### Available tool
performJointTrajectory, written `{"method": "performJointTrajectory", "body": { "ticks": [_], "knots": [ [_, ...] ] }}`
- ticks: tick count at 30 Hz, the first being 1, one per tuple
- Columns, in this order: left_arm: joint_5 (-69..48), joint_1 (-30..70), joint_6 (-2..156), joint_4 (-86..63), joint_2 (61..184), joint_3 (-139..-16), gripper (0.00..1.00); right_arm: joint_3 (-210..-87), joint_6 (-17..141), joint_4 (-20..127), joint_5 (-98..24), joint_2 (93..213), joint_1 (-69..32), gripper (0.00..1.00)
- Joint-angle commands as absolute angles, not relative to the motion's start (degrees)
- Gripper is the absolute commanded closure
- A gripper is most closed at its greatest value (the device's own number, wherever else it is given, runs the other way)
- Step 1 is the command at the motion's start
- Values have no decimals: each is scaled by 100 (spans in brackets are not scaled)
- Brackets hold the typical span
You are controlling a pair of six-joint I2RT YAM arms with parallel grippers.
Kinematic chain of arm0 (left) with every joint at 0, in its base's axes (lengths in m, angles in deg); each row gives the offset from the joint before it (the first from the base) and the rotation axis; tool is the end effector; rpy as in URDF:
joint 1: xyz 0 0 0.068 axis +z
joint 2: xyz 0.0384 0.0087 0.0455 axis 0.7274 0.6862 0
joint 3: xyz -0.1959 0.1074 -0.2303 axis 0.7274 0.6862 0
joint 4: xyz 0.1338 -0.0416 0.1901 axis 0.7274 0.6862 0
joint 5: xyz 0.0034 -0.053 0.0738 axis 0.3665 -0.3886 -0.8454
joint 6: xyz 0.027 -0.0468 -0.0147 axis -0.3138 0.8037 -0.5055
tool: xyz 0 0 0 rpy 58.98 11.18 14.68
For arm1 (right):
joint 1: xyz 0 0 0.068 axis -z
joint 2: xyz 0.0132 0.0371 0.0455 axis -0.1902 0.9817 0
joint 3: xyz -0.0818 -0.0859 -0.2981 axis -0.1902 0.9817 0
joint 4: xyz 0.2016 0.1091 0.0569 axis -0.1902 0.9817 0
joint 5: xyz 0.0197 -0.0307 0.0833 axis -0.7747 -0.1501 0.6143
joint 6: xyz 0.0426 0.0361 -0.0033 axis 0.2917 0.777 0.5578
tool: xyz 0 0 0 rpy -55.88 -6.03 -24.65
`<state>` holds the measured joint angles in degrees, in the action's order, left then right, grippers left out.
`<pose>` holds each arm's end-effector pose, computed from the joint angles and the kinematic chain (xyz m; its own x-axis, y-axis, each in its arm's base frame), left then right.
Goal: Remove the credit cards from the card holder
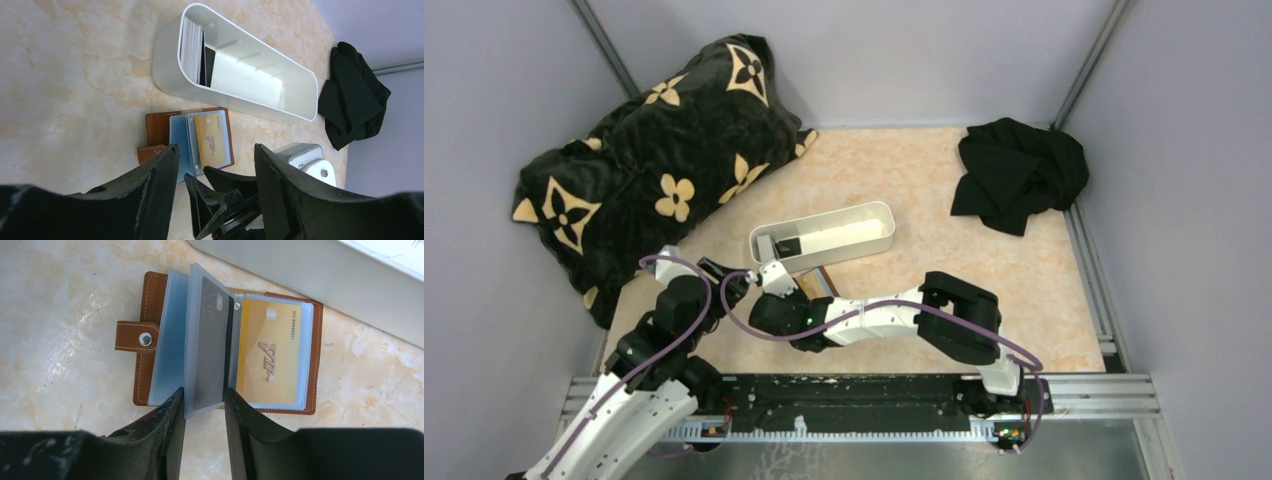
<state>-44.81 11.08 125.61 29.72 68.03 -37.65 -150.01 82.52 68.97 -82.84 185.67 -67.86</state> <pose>0.0298 -0.0005 0.2760 -0.3698 -0.6943 -0.6174 -0.2253 0.7117 -0.6654 0.1046 0.4076 0.2364 -0.4610 -0.4509 -0.7644 -0.5522 0.8200 -0.1507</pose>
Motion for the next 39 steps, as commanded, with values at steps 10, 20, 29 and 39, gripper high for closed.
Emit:
{"method": "performJointTrajectory", "body": {
  "ticks": [10, 20, 29, 39],
  "knots": [
    [-4504, 1099, 12711, 3204, 6435, -3764, 37, -15125, 8200, 6292, -7415, 18584, -7027, 59],
    [-3987, 1099, 12450, 2727, 6702, -3677, 38, -14298, 8275, 5425, -7223, 17799, -7038, 58],
    [-2774, 1092, 11957, 820, 7369, -2972, 46, -13212, 8363, 5210, -7529, 16327, -6588, 60],
    [-1938, 1099, 11849, -1369, 7945, -1433, 100, -12775, 8202, 5327, -7006, 15744, -5458, 100]
  ]
}}
